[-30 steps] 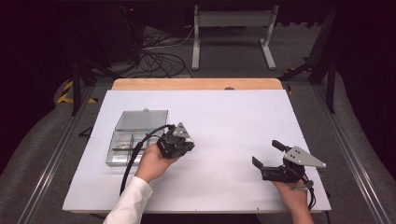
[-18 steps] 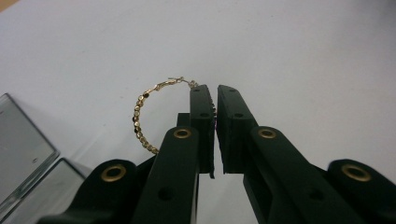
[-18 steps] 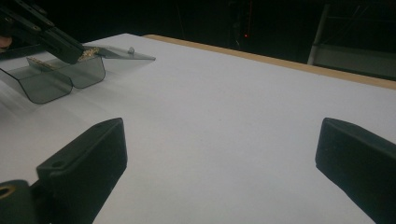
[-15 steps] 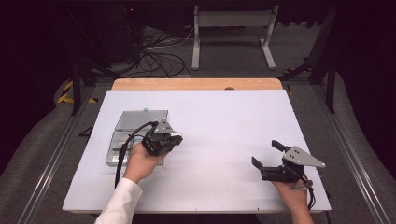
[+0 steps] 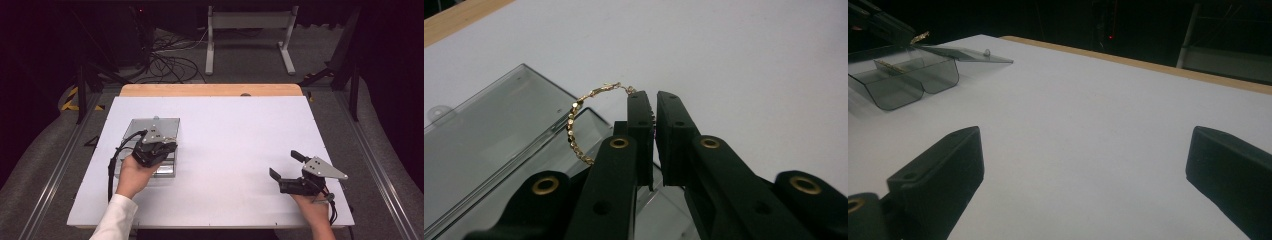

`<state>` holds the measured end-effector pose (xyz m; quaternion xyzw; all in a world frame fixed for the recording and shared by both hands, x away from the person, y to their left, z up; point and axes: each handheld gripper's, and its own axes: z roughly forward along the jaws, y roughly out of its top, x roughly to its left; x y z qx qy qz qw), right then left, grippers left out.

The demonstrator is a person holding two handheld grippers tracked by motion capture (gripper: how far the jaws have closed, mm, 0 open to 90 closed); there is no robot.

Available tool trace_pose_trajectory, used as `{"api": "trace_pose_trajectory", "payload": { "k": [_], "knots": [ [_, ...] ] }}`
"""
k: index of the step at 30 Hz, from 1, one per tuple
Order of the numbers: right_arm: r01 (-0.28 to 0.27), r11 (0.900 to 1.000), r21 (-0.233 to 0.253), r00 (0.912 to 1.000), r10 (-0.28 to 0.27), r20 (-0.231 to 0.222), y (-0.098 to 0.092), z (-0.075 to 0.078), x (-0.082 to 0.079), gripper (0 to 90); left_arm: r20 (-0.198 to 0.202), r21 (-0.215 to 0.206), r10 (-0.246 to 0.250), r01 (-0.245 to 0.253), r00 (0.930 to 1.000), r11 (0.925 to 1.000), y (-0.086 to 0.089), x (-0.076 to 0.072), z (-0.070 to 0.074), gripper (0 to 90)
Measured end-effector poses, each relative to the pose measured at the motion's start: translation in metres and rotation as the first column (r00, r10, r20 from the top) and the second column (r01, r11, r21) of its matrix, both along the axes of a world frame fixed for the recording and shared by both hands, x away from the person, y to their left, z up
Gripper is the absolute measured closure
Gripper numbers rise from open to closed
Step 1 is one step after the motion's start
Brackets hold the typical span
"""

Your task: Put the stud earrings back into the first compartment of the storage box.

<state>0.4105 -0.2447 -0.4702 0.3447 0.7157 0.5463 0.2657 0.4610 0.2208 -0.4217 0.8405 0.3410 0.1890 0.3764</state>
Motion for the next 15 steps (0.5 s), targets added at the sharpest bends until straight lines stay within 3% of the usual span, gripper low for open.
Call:
{"api": "trace_pose_trajectory", "payload": {
  "k": [15],
  "knots": [
    [-0.002,1.000,-0.006,1.0000,0.002,-0.006,0.002,-0.001,0.001,2.5,-0.001,-0.023,0.083,-0.083,0.9965,0.9962,0.042,-0.005,-0.002,85.6]
  ]
}}
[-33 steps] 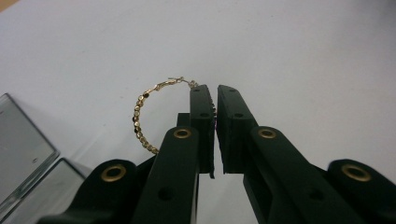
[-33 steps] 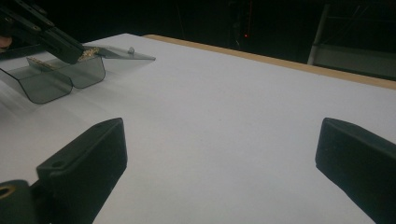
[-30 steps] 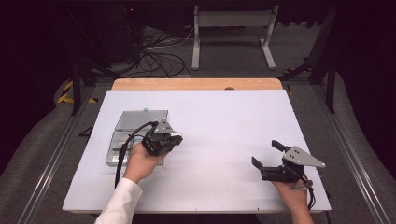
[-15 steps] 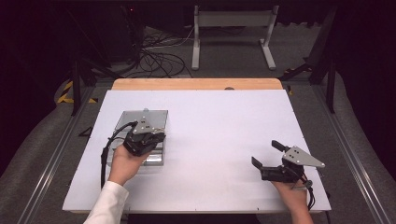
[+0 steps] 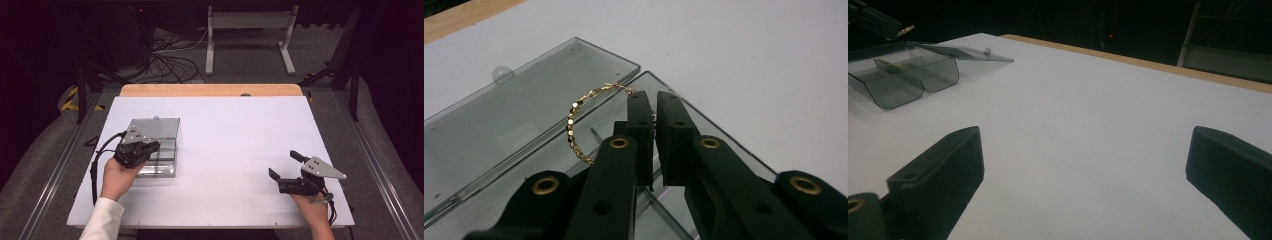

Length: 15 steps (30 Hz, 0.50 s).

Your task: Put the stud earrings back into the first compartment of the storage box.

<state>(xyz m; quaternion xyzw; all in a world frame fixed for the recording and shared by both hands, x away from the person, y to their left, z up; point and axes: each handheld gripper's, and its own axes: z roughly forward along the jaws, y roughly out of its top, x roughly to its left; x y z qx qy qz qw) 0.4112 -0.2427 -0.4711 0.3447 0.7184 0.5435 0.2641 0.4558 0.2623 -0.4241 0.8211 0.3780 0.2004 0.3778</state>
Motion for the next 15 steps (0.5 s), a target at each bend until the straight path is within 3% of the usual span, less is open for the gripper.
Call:
{"api": "trace_pose_trajectory", "payload": {
  "k": [15],
  "knots": [
    [0.001,1.000,-0.002,1.0000,-0.001,-0.002,0.001,-0.001,0.000,2.5,-0.024,-0.015,0.107,-0.107,0.9940,0.9941,0.042,-0.002,-0.014,85.5]
  ]
}}
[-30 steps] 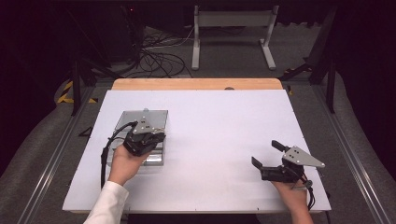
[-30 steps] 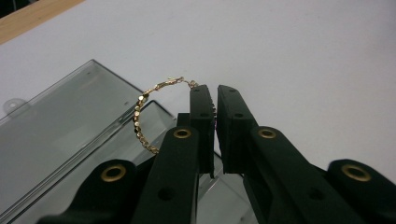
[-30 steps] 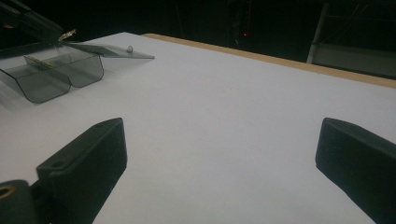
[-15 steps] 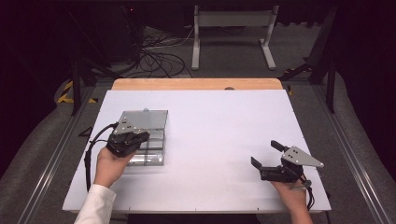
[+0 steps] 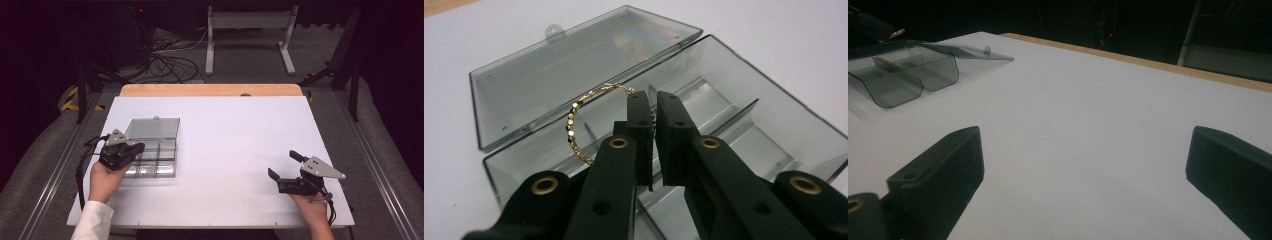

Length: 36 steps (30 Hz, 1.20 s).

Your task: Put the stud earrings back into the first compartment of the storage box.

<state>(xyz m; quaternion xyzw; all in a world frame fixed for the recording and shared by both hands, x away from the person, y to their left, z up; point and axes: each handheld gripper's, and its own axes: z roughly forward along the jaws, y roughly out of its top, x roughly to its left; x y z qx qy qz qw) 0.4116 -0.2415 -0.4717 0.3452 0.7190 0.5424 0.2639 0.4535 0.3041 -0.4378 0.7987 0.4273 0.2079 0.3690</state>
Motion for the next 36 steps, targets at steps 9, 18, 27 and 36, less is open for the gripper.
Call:
{"api": "trace_pose_trajectory", "payload": {
  "k": [9,18,27,36],
  "knots": [
    [0.001,1.000,-0.001,1.0000,-0.001,0.000,0.000,0.000,0.000,2.5,-0.022,0.020,0.051,-0.050,0.9985,0.9985,0.013,0.002,-0.007,85.3],
    [0.001,1.000,0.001,1.0000,-0.001,-0.001,-0.001,0.000,0.000,2.4,-0.059,0.085,0.060,-0.055,0.9965,0.9949,0.013,0.010,-0.016,84.7],
    [0.001,1.000,-0.001,1.0000,-0.001,0.002,-0.001,0.000,0.000,2.5,-0.066,0.086,0.082,-0.077,0.9944,0.9934,0.015,0.008,-0.014,68.2],
    [-0.001,1.000,-0.001,1.0000,0.001,0.001,0.000,0.000,0.000,2.5,-0.044,0.037,0.094,-0.092,0.9946,0.9950,0.019,0.003,-0.010,56.6]
  ]
}}
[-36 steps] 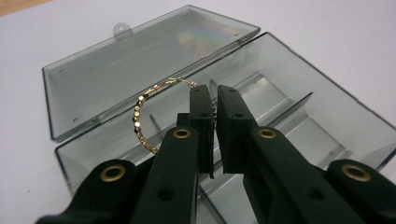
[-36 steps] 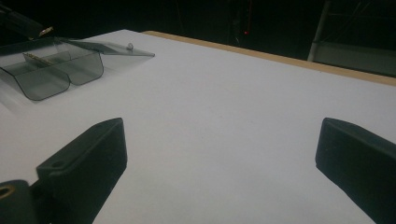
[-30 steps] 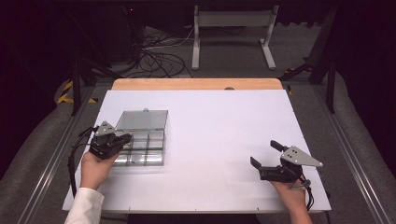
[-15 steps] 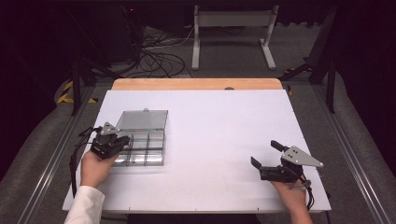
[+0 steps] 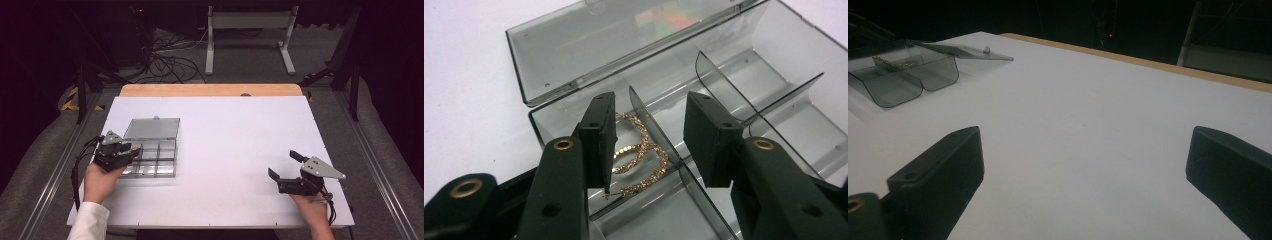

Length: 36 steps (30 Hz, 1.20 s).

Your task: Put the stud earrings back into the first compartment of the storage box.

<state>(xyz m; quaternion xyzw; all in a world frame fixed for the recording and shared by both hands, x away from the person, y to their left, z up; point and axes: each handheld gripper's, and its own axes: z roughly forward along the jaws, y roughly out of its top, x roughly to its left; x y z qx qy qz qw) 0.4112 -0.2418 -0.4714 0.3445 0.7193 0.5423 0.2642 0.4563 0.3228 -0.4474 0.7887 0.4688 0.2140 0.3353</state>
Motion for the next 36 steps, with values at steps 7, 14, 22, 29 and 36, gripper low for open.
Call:
{"api": "trace_pose_trajectory", "payload": {
  "k": [7,14,22,29,36],
  "knots": [
    [0.000,1.000,-0.002,1.0000,0.000,-0.001,0.000,0.000,0.000,2.5,0.060,-0.056,-0.003,0.006,0.9982,0.9984,0.001,-0.005,0.003,39.4],
    [0.001,1.000,-0.001,1.0000,-0.001,-0.001,0.000,0.000,0.000,2.5,0.137,-0.110,-0.003,0.019,0.9905,0.9937,-0.005,-0.009,0.004,27.7],
    [0.007,1.000,0.002,1.0000,-0.007,0.000,-0.001,0.000,0.000,2.4,0.249,-0.157,-0.008,0.049,0.9684,0.9865,-0.013,-0.017,0.002,18.0],
    [0.009,1.000,0.004,1.0000,-0.009,0.000,-0.001,-0.001,0.000,2.4,0.331,-0.180,-0.027,0.091,0.9433,0.9796,-0.018,-0.026,-0.001,14.2],
    [0.018,1.000,0.006,0.9998,-0.018,0.001,-0.003,-0.001,0.001,1.8,0.369,-0.198,-0.027,0.107,0.9289,0.9743,-0.022,-0.036,0.000,12.4]
  ]
}}
